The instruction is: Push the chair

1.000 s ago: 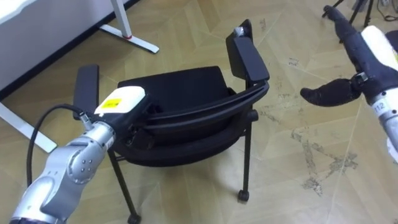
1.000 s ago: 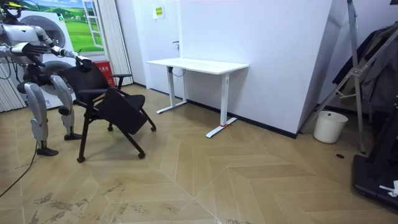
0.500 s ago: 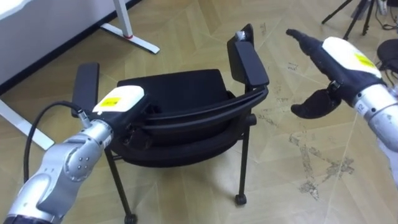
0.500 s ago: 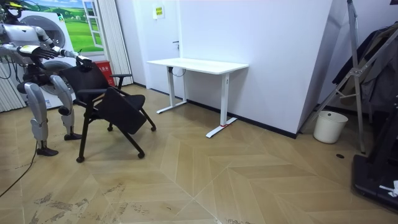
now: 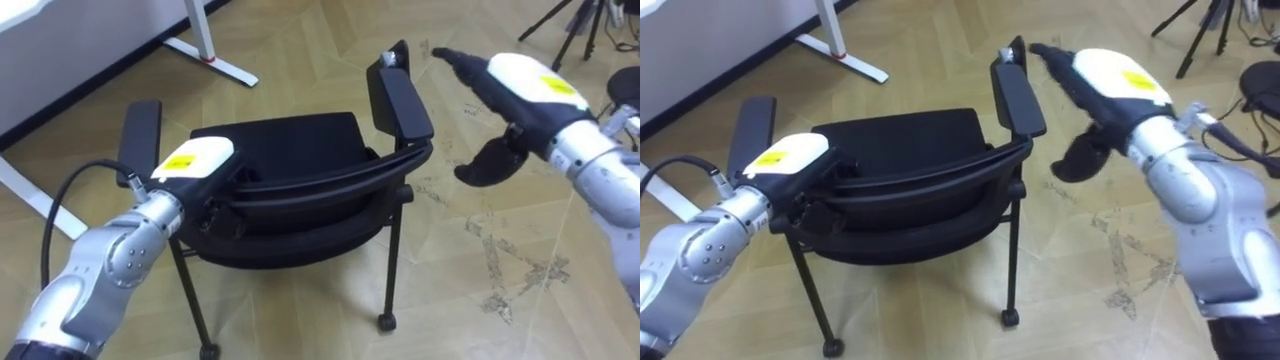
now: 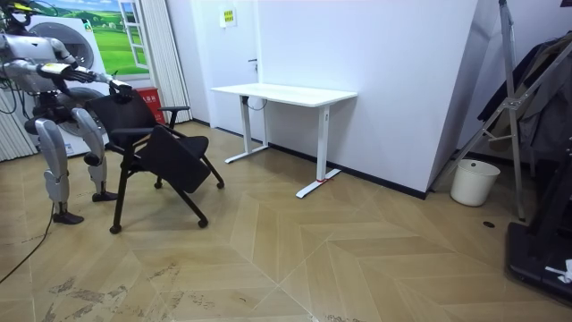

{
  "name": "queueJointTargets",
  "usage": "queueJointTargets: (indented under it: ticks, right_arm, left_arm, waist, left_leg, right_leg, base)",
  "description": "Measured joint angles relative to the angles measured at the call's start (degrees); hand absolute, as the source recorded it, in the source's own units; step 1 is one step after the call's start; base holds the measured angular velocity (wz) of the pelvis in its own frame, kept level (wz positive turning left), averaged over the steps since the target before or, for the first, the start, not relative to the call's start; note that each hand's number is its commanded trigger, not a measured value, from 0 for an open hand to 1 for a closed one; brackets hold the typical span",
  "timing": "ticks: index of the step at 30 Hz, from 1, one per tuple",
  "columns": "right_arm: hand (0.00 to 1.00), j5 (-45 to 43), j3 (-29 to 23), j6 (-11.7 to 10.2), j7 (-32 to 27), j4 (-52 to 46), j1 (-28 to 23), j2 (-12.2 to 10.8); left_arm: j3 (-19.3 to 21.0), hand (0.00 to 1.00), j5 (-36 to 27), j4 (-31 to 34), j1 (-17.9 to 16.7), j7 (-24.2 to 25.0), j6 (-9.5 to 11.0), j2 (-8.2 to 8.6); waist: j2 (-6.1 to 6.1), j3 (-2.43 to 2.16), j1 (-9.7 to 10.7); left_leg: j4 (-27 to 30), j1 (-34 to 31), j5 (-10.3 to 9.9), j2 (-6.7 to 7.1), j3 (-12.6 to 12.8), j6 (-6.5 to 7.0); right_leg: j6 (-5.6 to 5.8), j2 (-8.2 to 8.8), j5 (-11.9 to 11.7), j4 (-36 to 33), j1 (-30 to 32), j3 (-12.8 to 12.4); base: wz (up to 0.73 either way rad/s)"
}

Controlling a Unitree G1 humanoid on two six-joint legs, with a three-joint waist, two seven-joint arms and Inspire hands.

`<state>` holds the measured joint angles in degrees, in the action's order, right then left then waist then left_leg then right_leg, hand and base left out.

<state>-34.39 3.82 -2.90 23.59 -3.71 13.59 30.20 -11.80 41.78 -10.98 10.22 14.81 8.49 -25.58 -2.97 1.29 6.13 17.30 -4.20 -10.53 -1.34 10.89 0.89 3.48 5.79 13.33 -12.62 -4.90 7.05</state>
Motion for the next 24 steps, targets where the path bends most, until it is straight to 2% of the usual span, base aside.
queueJointTargets:
  ticks: [2,5,13,15,18,24]
  right_arm:
    - [0.0,0.01,1.75,-0.42,-0.33,0.02,0.0,-0.13]
    - [0.0,0.09,3.98,-0.9,-0.61,0.02,-0.01,-0.34]
    - [0.0,-2.48,9.08,-0.82,-1.29,1.8,-0.09,-2.25]
    - [0.0,-2.59,9.51,-0.8,-1.62,3.11,-0.08,-3.2]
    - [0.0,-2.59,10.75,-0.84,-2.5,4.89,-0.08,-3.35]
    - [0.0,-3.4,10.87,-0.81,-4.47,9.52,0.03,-4.56]
  left_arm:
    - [-1.19,1.0,0.0,-0.8,0.78,-0.9,0.62,-0.02]
    - [-2.81,1.0,-0.06,-1.38,1.86,-1.66,0.88,-0.03]
    - [-4.38,1.0,-0.55,-1.42,3.0,-1.91,0.71,0.04]
    - [-4.39,1.0,-0.83,-1.48,3.02,-1.93,0.7,0.07]
    - [-4.6,1.0,-1.09,-1.49,3.04,-1.95,0.67,0.35]
    - [-5.37,1.0,-1.11,-1.47,3.08,-2.09,0.86,0.92]
  waist:
    - [-0.01,0.01,-0.53]
    - [0.02,0.03,-1.7]
    - [0.39,0.14,-2.01]
    - [0.65,0.13,-2.21]
    - [1.09,0.09,-2.63]
    - [1.2,0.11,-3.93]
  left_leg:
    - [0.06,-0.1,0.0,0.01,-0.23,-0.01]
    - [0.13,-0.29,0.0,0.02,-0.49,-0.01]
    - [0.21,-1.04,0.05,0.22,-1.65,-0.09]
    - [0.1,-1.06,0.09,0.22,-1.65,-0.14]
    - [0.05,-1.04,0.11,0.26,-1.64,-0.18]
    - [-0.26,-0.16,0.14,0.36,-1.84,-0.23]
  right_leg:
    - [-0.01,0.02,-0.01,0.01,-0.12,1.03]
    - [-0.01,0.0,-0.01,0.05,-0.15,1.19]
    - [-0.01,-0.1,-0.01,0.18,-0.08,1.67]
    - [-0.01,-0.1,-0.01,0.2,-0.05,1.9]
    - [-0.01,-0.1,-0.01,0.7,-0.36,2.07]
    - [-0.04,-0.09,-0.02,1.07,-1.18,2.16]
  base:
    - [0.09]
    - [0.06]
    - [0.07]
    - [0.0]
    - [0.0]
    - [0.01]
